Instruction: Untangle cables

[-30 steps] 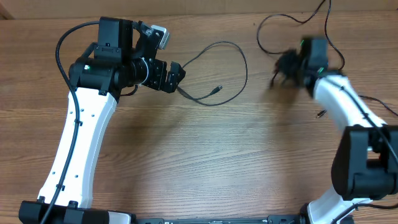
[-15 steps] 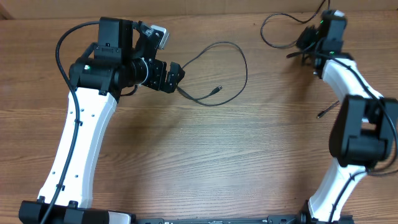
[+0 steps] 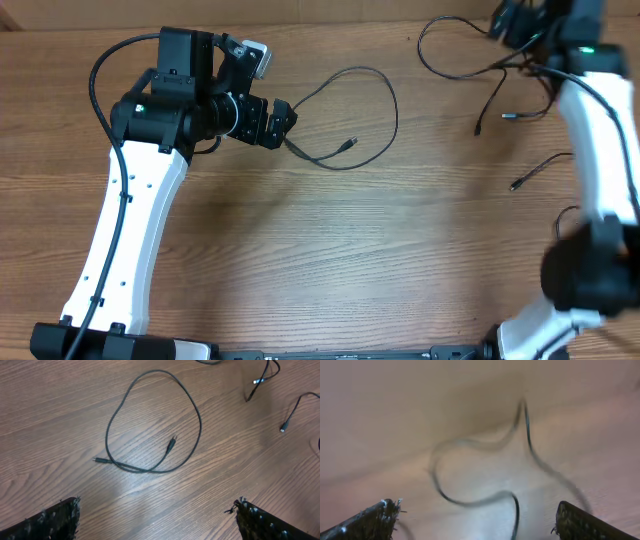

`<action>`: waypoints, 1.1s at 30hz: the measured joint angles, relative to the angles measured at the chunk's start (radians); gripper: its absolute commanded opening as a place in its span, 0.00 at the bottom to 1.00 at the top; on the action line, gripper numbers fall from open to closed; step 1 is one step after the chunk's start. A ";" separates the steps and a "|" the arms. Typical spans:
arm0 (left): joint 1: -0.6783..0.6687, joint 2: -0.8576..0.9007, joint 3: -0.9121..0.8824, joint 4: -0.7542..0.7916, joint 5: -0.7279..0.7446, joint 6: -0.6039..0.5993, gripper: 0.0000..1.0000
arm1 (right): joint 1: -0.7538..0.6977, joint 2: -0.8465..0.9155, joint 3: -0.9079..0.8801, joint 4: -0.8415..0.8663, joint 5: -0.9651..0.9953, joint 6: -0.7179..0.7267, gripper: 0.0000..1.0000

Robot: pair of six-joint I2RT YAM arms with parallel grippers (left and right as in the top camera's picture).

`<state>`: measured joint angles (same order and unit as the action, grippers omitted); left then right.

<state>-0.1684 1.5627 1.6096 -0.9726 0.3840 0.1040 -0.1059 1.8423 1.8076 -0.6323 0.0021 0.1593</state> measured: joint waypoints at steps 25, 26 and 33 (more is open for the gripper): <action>0.029 -0.014 0.000 -0.105 -0.276 -0.116 1.00 | 0.517 0.245 -0.042 -0.264 -0.149 0.550 1.00; 0.029 -0.005 0.000 -0.105 -0.276 -0.116 1.00 | 0.528 0.246 -0.043 -0.265 -0.147 0.502 1.00; 0.029 0.156 -0.019 -0.121 -0.265 -0.169 1.00 | 0.545 0.246 -0.043 -0.315 -0.115 -0.087 1.00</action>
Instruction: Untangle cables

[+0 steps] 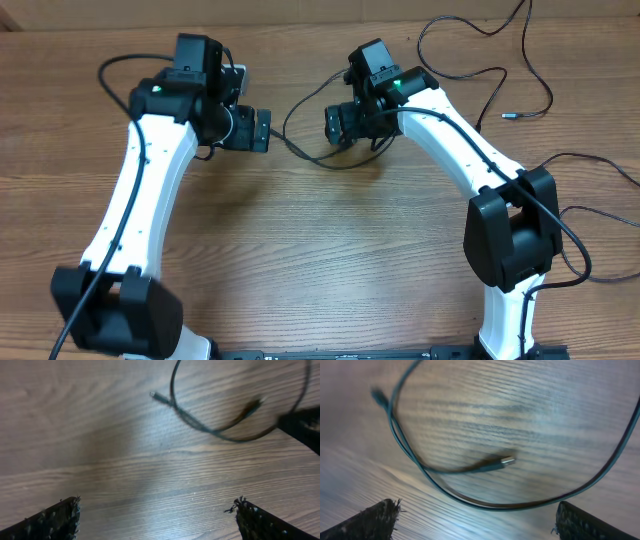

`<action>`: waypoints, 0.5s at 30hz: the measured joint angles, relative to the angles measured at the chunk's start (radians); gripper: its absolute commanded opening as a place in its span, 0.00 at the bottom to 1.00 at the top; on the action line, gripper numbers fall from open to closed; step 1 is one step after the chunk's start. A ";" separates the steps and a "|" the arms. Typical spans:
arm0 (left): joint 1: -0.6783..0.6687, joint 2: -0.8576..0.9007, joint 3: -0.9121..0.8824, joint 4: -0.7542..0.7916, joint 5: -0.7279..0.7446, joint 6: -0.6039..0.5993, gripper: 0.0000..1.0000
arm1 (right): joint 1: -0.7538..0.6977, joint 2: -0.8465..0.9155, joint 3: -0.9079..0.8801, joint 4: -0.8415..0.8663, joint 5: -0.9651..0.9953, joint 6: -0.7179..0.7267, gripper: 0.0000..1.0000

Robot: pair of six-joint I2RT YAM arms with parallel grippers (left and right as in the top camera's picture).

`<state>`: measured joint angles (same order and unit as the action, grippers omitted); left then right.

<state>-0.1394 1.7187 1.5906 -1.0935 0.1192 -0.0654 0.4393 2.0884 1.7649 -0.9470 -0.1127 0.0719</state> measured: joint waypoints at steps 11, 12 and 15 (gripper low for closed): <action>0.000 0.015 -0.006 0.051 0.000 -0.034 1.00 | 0.063 0.045 0.000 0.030 -0.038 -0.674 1.00; 0.001 0.015 -0.006 0.051 0.000 -0.034 1.00 | 0.079 0.055 0.000 0.040 -0.039 -0.700 1.00; 0.011 0.015 -0.006 0.051 0.000 -0.034 1.00 | 0.127 0.090 0.000 0.077 -0.041 -0.758 1.00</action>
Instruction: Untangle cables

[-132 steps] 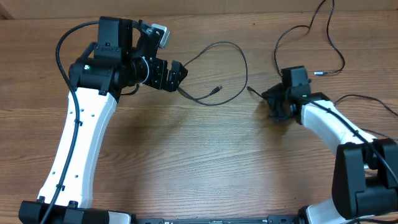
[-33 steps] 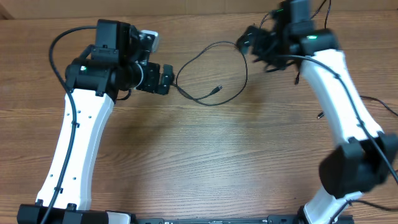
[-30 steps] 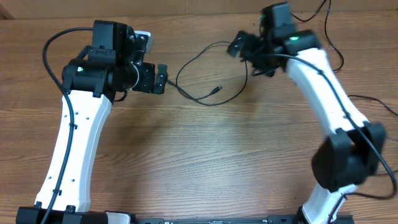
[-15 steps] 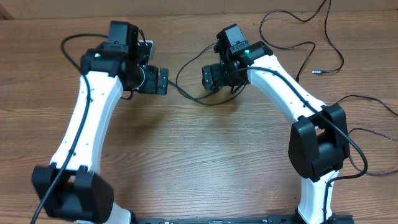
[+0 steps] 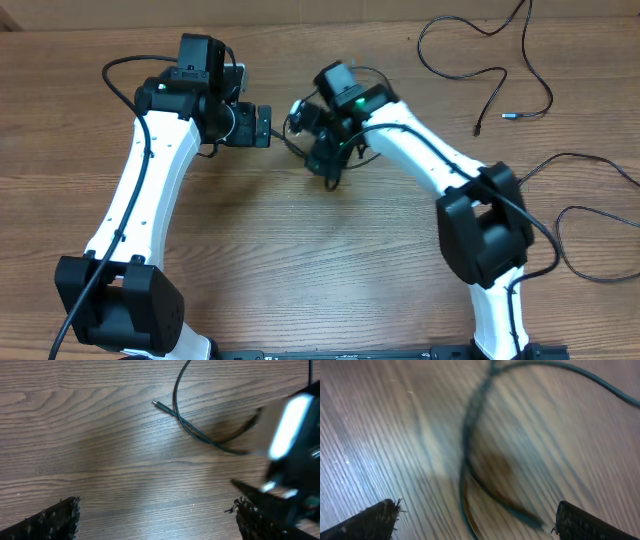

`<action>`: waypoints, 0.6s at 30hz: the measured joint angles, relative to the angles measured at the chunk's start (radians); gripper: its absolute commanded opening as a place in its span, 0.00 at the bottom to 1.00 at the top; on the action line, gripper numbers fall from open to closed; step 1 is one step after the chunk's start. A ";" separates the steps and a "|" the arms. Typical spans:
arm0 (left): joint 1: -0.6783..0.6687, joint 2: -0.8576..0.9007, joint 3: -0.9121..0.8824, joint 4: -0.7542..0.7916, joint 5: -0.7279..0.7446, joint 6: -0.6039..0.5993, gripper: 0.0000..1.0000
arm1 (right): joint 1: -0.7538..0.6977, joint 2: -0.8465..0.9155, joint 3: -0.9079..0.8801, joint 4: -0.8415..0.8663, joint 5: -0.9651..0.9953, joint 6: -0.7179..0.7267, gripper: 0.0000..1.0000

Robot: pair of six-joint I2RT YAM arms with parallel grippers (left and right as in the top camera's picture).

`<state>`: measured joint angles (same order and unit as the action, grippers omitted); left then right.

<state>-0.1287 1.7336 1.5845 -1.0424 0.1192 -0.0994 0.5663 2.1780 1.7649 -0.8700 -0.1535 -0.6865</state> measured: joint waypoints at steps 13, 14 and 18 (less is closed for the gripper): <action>0.127 0.000 0.000 -0.033 0.000 0.005 0.99 | 0.031 0.116 0.000 0.078 -0.014 -0.067 1.00; 0.127 0.000 0.000 -0.039 0.000 0.010 1.00 | 0.030 0.116 0.000 0.085 -0.014 -0.069 1.00; 0.127 0.000 0.000 -0.049 0.000 0.032 1.00 | 0.030 0.116 0.000 0.109 -0.014 -0.074 1.00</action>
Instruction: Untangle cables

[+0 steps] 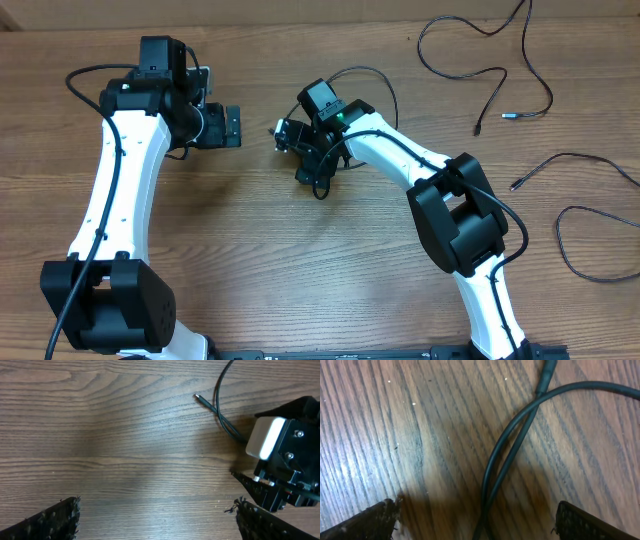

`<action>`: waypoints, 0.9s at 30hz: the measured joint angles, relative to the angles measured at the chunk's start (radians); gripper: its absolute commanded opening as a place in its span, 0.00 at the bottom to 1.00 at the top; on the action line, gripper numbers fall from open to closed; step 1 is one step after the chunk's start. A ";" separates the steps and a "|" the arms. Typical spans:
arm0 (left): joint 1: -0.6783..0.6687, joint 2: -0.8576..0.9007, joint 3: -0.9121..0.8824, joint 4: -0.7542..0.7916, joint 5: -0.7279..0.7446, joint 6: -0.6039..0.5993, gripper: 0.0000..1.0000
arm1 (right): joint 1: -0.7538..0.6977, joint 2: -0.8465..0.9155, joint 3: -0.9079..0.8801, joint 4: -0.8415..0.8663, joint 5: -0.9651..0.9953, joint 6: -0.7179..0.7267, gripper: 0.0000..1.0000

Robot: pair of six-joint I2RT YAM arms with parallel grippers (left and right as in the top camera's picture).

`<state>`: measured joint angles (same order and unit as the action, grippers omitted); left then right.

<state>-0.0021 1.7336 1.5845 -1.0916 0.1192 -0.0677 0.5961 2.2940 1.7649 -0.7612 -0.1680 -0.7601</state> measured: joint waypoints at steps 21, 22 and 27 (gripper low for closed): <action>0.000 0.000 0.000 -0.001 0.000 0.019 1.00 | -0.001 0.000 0.000 -0.013 -0.049 0.028 0.04; 0.000 0.000 0.000 -0.001 0.000 0.019 1.00 | -0.001 0.000 0.000 -0.012 -0.044 0.038 0.04; 0.000 0.000 0.000 -0.001 0.000 0.019 1.00 | -0.001 -0.002 0.002 -0.014 -0.006 0.112 0.57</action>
<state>-0.0021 1.7336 1.5845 -1.0927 0.1196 -0.0490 0.5953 2.2917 1.7672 -0.7757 -0.1741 -0.6479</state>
